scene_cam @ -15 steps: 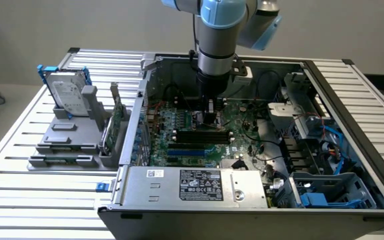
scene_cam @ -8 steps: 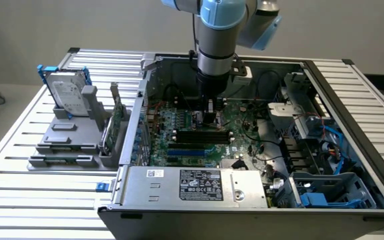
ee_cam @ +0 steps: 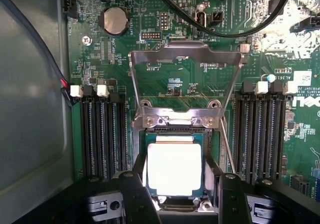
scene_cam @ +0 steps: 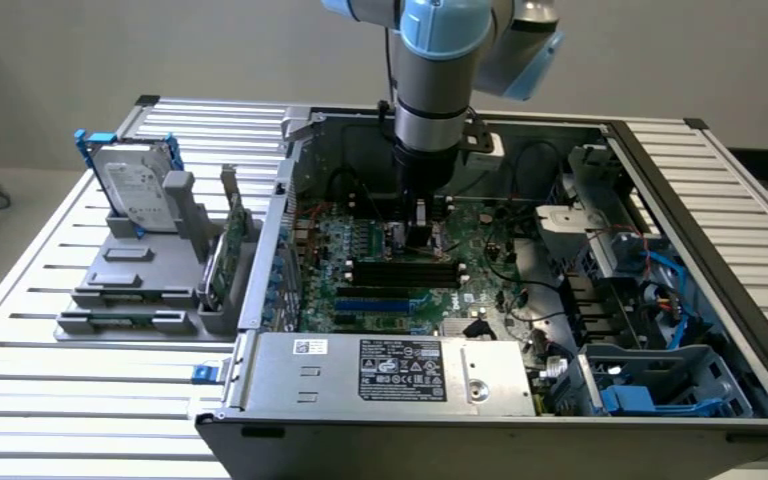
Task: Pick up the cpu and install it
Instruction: 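Place the cpu into insertion slot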
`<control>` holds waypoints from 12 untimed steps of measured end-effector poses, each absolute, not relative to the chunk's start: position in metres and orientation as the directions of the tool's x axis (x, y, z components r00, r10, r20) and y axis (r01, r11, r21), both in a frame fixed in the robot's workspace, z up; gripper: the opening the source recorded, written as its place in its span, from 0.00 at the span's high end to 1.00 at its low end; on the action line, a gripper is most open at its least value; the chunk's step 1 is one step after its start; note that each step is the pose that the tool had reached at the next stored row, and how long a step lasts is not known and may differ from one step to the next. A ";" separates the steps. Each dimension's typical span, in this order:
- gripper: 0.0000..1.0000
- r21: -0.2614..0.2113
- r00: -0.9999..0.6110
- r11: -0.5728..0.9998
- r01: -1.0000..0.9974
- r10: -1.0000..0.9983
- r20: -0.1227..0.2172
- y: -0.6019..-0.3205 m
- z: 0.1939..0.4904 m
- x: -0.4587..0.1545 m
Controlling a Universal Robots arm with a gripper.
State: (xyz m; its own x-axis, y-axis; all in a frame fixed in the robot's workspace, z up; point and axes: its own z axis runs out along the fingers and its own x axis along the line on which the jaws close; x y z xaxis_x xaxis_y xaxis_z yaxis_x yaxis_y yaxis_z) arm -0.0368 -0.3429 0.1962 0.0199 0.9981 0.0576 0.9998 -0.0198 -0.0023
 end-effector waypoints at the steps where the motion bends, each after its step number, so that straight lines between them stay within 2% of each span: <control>1: 0.46 -0.002 0.020 -0.020 1.000 0.998 0.058 -0.343 0.196 -0.037; 12: 0.46 -0.009 0.021 -0.020 1.000 0.998 0.056 -0.344 0.203 -0.037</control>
State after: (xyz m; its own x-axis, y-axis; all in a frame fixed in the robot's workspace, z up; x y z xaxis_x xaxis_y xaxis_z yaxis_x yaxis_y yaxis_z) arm -0.0368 -0.3436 0.2034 0.0205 0.9982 0.0564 0.9998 -0.0200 -0.0092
